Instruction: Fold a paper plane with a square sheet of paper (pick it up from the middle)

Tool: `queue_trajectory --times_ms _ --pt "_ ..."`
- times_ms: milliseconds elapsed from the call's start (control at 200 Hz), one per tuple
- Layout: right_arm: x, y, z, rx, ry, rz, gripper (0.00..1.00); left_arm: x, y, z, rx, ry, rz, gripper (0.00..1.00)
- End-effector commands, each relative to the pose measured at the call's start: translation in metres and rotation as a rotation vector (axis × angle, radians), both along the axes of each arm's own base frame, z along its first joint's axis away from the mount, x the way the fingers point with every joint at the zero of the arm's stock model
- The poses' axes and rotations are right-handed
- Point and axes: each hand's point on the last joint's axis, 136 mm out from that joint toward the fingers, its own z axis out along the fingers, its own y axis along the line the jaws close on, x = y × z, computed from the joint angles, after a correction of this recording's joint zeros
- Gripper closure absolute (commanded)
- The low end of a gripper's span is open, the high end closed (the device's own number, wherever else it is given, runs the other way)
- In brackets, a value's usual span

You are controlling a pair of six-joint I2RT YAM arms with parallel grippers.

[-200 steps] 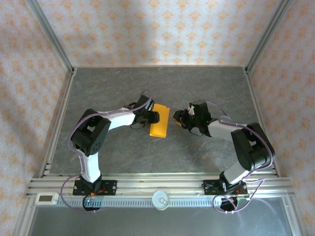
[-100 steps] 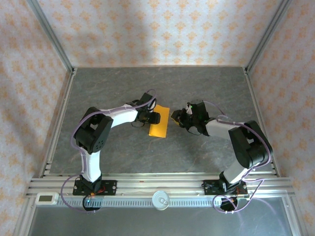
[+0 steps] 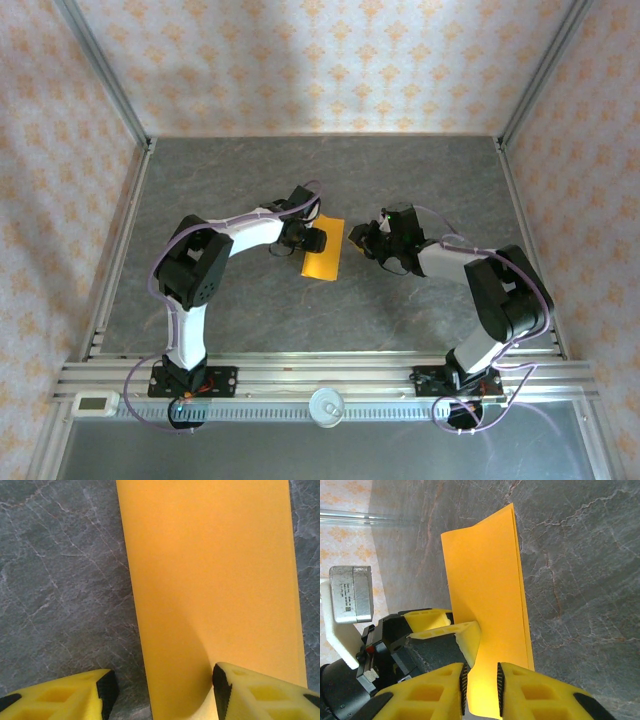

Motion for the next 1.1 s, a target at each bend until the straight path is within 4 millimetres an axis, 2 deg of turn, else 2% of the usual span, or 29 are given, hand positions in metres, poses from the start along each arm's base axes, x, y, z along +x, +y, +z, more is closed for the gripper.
queue_trajectory --times_ms 0,365,616,1096 --pt "0.002 -0.002 0.002 -0.019 -0.013 -0.016 0.74 0.001 0.019 -0.031 0.070 0.041 0.050 0.40" --pt "0.001 -0.002 0.000 -0.019 -0.008 -0.016 0.74 0.001 0.023 -0.042 0.074 0.055 0.103 0.42" --pt "0.000 -0.002 -0.002 -0.021 -0.004 -0.013 0.74 -0.001 0.019 -0.050 0.069 0.070 0.055 0.40" --pt "-0.001 -0.003 -0.003 -0.025 0.004 -0.015 0.74 -0.003 0.022 -0.059 0.110 0.078 0.019 0.37"
